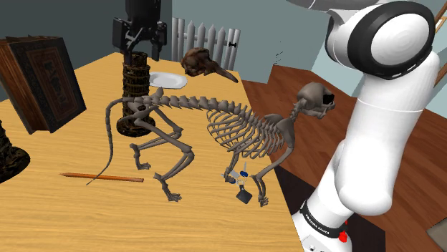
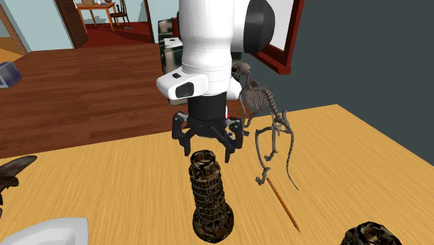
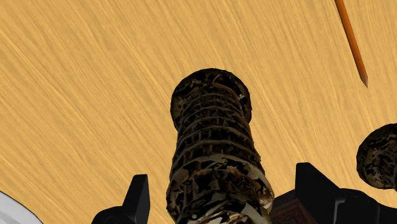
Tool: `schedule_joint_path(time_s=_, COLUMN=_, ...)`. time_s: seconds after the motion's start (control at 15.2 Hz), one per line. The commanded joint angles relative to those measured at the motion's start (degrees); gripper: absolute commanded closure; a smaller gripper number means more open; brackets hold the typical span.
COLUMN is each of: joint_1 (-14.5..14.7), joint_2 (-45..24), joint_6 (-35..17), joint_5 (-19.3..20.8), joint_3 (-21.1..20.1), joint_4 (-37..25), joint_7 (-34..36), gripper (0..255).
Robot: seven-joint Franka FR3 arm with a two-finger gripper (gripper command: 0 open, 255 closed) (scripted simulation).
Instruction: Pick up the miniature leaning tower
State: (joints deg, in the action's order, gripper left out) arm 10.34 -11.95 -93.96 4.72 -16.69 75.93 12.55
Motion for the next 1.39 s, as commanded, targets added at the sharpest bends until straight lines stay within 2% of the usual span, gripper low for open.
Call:
schedule_joint_path(time_s=0.0, joint_1=-0.2, joint_2=0.5, joint_6=-1.9, joint_5=-0.1, joint_3=0.0, joint_4=2.3, joint_7=0.0, gripper=0)
schedule_joint_path(time_s=0.13, joint_1=-0.2, joint_2=0.6, joint_6=-2.4, joint_5=-0.2, joint_3=0.1, joint_4=3.0, joint_7=0.0, gripper=0)
schedule_joint_path(time_s=0.2, joint_1=-0.2, joint_2=0.6, joint_6=-2.4, joint_5=-0.2, joint_3=0.1, joint_4=3.0, joint_7=-0.1, gripper=255)
schedule_joint_path(time_s=0.79, joint_1=-0.2, joint_2=0.6, joint_6=-2.4, joint_5=-0.2, joint_3=0.1, joint_4=3.0, joint_7=0.0, gripper=255)
schedule_joint_path(time_s=1.32, joint_1=0.7, joint_2=-2.2, joint_6=5.1, joint_5=0.7, joint_3=-0.1, joint_4=-7.3, joint_7=0.2, gripper=255)
